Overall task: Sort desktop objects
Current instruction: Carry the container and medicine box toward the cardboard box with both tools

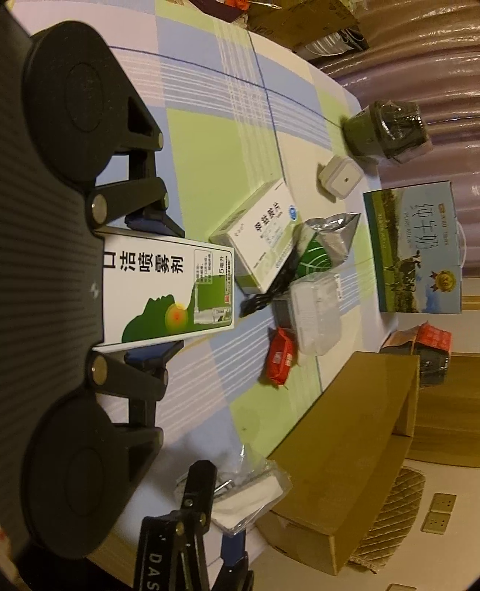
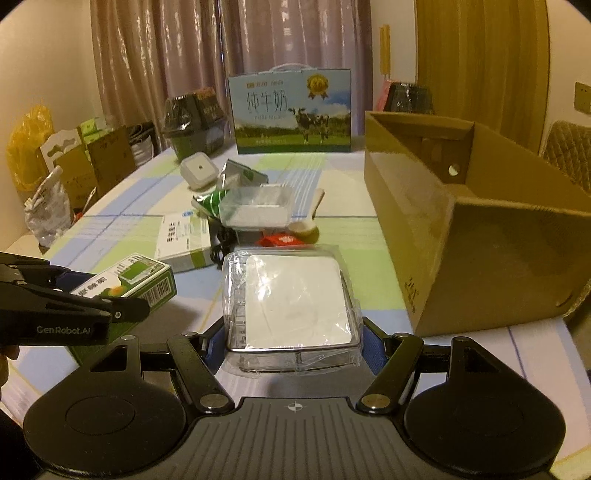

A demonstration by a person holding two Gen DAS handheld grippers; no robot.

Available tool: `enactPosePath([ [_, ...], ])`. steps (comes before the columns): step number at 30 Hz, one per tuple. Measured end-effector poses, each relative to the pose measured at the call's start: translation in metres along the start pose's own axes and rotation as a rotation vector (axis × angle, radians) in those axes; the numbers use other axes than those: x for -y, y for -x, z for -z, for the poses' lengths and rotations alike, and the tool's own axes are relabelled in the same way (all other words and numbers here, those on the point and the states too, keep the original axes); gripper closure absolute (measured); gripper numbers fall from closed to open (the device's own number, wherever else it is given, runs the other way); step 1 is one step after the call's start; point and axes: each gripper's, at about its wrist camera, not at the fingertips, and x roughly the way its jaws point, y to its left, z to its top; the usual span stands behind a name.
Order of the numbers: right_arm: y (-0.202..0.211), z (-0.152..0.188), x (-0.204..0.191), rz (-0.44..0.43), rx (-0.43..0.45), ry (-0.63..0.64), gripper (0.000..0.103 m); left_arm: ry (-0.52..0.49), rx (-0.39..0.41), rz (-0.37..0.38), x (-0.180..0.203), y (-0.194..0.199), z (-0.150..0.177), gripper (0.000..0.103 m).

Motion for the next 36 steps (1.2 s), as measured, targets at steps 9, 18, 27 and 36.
enactPosePath([
  [9, 0.028, -0.014, 0.004, 0.019, 0.054, -0.015, 0.035, 0.005, 0.05, 0.011, 0.013, 0.024, -0.011, 0.052],
  [18, 0.055, -0.049, 0.026, 0.063, 0.14, -0.001, 0.035, -0.005, 0.116, 0.039, 0.036, 0.045, -0.042, 0.052],
  [27, 0.063, -0.09, 0.085, 0.147, 0.169, -0.014, 0.035, -0.054, 0.175, 0.112, 0.088, 0.04, -0.095, 0.052],
  [36, 0.056, -0.102, 0.141, 0.209, 0.159, -0.031, 0.035, -0.09, 0.204, 0.188, 0.143, 0.017, -0.141, 0.052],
])
